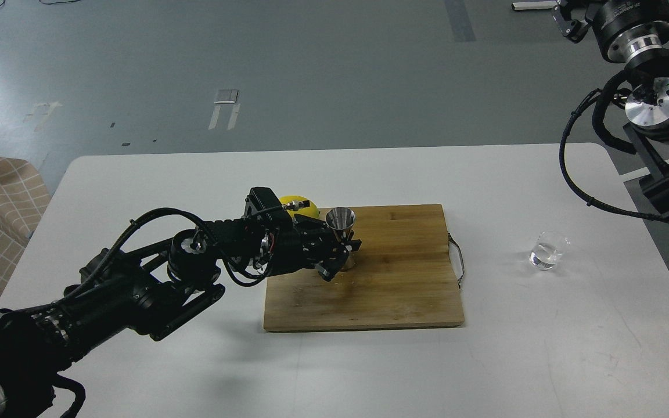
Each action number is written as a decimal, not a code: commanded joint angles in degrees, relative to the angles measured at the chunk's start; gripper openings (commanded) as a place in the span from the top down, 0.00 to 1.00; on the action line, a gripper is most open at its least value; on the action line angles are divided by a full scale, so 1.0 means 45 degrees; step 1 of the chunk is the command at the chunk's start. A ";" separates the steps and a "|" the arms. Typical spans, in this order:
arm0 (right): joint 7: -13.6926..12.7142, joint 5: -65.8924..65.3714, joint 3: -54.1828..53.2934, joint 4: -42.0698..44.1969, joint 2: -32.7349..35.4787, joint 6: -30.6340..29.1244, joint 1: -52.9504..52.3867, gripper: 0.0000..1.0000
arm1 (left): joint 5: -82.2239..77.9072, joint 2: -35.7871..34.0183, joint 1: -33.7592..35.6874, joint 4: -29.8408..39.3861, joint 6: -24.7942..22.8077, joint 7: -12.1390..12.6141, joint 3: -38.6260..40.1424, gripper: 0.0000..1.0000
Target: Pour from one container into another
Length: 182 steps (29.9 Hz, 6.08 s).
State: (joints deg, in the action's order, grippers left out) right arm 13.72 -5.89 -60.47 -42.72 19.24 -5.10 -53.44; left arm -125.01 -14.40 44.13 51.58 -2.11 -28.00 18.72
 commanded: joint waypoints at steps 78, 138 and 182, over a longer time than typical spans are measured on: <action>-0.0021 0.0020 -0.0058 -0.0058 0.0450 -0.0079 0.0078 0.00 | 0.0002 -0.9240 -0.2501 0.3324 0.1543 0.0000 0.1093 0.03; -0.0157 0.5194 -0.5603 -0.6384 0.2776 -0.2208 1.4080 0.00 | 2.0963 -0.7347 0.2499 0.3441 -0.0254 0.1144 0.3711 0.03; -0.2305 0.4551 -0.4277 -0.8417 -0.2284 0.0605 1.4824 0.00 | 2.0885 -0.7132 0.2499 0.3441 -0.0274 0.1320 0.3672 0.03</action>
State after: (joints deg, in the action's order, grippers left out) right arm 4.19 14.60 -80.32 -80.62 9.17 -2.89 13.90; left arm -31.02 -46.34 55.37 67.06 -3.35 -22.06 35.18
